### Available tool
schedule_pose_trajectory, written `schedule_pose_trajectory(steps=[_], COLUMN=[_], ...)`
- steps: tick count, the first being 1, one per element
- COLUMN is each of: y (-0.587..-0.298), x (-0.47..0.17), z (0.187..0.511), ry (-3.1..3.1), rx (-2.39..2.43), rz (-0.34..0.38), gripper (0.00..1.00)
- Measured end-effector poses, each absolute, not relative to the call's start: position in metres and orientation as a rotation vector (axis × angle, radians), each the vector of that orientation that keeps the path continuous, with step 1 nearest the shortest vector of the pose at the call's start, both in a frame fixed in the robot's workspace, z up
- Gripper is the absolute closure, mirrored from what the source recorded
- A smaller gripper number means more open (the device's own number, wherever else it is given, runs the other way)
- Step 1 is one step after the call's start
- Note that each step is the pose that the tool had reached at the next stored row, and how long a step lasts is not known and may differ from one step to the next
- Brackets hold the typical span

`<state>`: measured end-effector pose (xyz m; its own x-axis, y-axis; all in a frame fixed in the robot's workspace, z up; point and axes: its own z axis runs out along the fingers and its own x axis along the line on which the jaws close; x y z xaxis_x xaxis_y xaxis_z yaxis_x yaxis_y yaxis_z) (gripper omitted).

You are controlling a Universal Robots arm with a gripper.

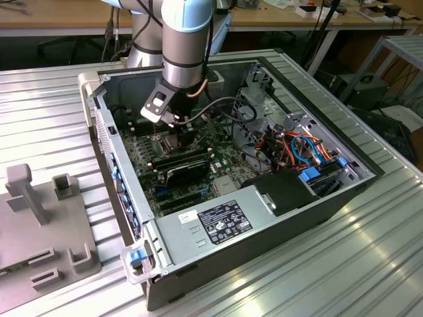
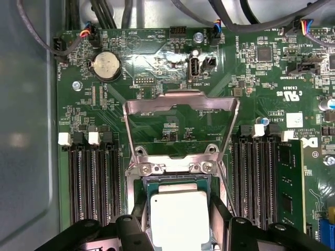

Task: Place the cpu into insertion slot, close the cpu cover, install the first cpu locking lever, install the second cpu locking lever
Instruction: 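Place the cpu into insertion slot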

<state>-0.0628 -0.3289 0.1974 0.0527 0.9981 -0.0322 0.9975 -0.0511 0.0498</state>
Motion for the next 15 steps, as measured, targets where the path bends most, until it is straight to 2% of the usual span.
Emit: schedule_pose_trajectory(steps=[15], y=[-0.3286], x=[-0.0612], z=[0.1979], ry=[2.044], rx=[2.309], rz=[0.014], gripper=[0.43])
